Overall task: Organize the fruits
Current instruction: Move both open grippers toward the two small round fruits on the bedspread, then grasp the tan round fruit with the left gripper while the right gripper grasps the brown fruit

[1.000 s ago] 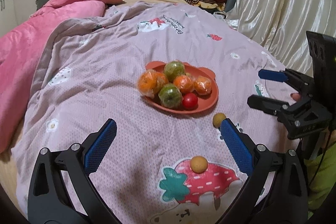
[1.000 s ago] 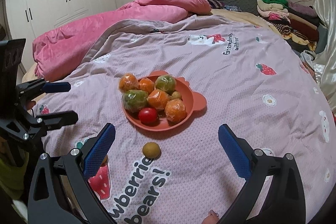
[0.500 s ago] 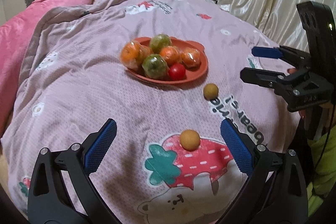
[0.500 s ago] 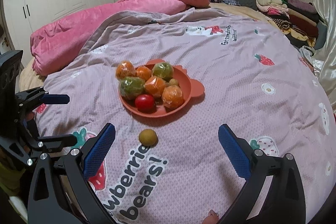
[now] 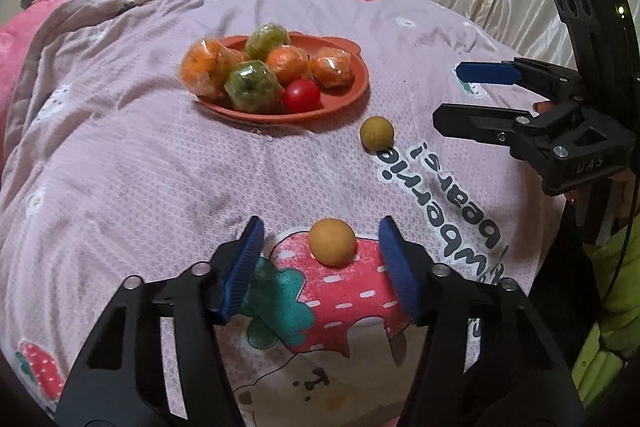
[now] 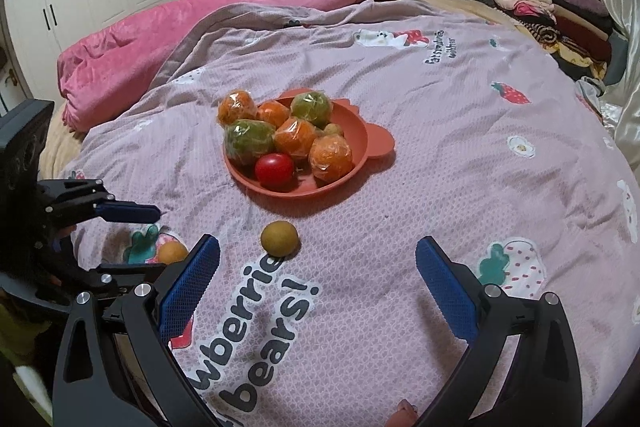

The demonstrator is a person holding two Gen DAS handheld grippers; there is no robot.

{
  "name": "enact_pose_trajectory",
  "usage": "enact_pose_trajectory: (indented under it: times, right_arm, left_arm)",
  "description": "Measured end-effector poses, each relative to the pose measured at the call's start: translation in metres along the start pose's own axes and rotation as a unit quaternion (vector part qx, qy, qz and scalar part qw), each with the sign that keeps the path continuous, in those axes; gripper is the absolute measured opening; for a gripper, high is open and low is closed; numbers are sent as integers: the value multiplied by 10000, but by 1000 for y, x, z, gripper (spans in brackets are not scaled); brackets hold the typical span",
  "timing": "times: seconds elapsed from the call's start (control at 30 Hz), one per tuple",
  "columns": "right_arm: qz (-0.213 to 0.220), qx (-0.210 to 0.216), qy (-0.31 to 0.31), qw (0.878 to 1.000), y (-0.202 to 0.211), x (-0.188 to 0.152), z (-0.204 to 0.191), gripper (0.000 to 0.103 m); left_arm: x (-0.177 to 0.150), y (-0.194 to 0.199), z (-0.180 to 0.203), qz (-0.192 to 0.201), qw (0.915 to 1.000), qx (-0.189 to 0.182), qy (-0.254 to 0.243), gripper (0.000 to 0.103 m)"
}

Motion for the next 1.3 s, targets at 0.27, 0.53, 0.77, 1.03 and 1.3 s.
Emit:
enact_pose_trajectory:
  times: [0.27, 0.53, 0.77, 1.03, 1.3]
  right_arm:
    - [-144, 61, 145, 9998, -15, -6, -12, 98]
    - [-284, 203, 397, 9986, -34, -9, -27, 81]
    - [-427, 104, 568, 9974, -51, -10, -31, 49]
    - [-422, 104, 757, 9962, -55, -12, -38, 26]
    - [-376, 253, 480, 9978, -45, -12, -31, 26]
  left_arm:
    - [-5, -12, 4, -138, 9998, -122, -65, 29]
    - [-5, -16, -1, -144, 9995, -265, 31, 19]
    - [-4, -15, -2, -115, 9993, -351, 69, 19]
    - [-4, -14, -3, -82, 9992, -383, 99, 19]
    - [1, -9, -3, 7, 9990, -424, 110, 19]
Point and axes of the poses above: each gripper's, at about its wrist camera, not at the fingertips, and y roughly against the way its jaws point, z to its right, x to its top, the point moved 9 cm from there along -y, roughly the way its jaws point, and after that the axes turned 7 degrees about -x, right-handed, at the moved point
